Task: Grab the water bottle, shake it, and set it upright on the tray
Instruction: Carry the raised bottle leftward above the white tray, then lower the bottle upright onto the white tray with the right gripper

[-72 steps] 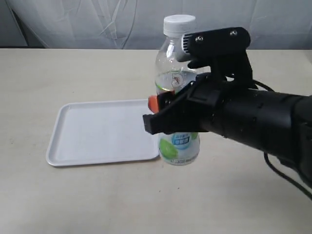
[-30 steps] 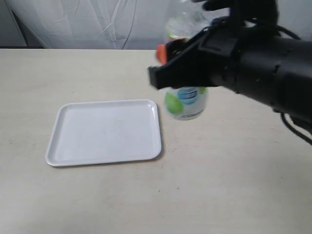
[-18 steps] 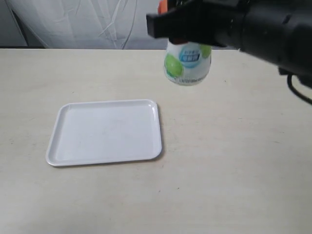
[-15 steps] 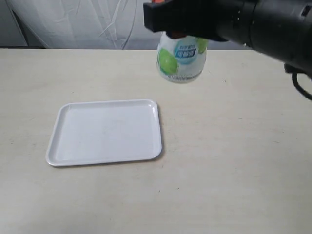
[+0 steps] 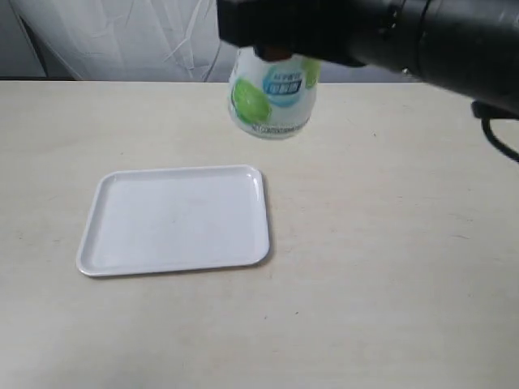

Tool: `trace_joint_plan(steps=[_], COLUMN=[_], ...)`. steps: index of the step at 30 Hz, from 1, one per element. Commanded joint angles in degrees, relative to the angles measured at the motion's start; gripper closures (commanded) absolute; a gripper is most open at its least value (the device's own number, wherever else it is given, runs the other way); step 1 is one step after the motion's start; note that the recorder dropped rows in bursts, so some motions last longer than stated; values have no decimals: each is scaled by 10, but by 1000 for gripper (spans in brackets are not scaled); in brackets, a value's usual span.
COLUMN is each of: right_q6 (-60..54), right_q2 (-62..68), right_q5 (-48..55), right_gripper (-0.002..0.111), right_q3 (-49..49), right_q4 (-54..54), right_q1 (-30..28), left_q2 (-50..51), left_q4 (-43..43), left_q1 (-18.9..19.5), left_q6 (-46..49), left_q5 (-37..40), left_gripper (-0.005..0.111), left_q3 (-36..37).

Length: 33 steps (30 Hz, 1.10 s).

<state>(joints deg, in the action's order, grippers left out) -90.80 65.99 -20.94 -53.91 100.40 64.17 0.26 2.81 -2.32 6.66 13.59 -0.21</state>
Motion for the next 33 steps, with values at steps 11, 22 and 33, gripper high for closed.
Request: trace_joint_plan(steps=[11,22,33], right_q6=[201,1351,1339], right_q2=[137,325,412], right_q5=[9,-42,-13], right_gripper=[109,109,109], right_q3=[56,-9,-64], right_q4=[-277,-1335,-1364], right_q1=[-2,-142,-162], left_q2=[-3,-3,-3], left_q4=[-1,-1,-1], left_q1=[0,0,0], left_q6=[-2,-2,-2], left_q5=[1,1,1], left_gripper=[106,106,106], left_q3=[2,2,2])
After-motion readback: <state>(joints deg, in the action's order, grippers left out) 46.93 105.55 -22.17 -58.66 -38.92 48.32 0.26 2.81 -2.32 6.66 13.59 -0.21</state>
